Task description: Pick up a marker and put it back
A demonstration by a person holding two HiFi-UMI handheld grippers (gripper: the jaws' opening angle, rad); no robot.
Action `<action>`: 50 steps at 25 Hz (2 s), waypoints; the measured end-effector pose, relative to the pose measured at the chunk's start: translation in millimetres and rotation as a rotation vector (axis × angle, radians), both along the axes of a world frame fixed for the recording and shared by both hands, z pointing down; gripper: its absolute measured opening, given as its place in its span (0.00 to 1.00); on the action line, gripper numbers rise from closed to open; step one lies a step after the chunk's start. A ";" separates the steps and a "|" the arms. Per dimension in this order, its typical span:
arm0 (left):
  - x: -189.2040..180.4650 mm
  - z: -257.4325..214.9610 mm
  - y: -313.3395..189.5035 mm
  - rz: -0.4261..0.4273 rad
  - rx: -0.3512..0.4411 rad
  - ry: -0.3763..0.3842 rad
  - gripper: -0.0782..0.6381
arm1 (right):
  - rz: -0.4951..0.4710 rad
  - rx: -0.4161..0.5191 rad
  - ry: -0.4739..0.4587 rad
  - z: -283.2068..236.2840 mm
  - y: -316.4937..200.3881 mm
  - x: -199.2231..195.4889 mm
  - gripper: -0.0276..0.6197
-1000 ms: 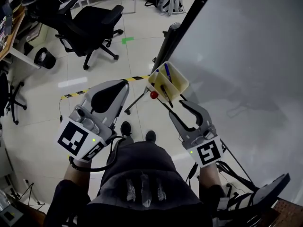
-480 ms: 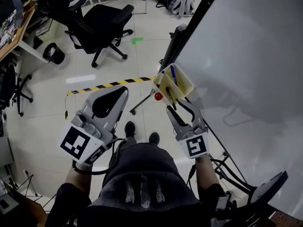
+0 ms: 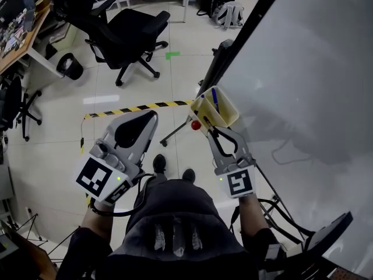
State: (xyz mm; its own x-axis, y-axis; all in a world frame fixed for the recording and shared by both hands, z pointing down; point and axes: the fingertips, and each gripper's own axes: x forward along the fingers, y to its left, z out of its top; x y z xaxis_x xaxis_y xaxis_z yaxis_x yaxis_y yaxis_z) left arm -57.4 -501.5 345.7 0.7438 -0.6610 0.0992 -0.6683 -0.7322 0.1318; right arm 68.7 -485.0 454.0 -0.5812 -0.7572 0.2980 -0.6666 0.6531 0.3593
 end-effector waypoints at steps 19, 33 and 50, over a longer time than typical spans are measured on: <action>0.8 -33.5 -32.2 0.039 0.079 0.053 0.12 | 0.026 0.168 -0.242 -159.7 -31.1 -18.9 0.10; 14.0 -87.3 -39.4 0.089 0.209 0.070 0.12 | -0.031 0.304 -0.308 -251.7 -11.5 -17.7 0.10; 6.7 -94.1 -25.2 0.071 0.190 0.039 0.12 | -0.081 0.266 -0.307 -240.6 -4.7 -32.0 0.10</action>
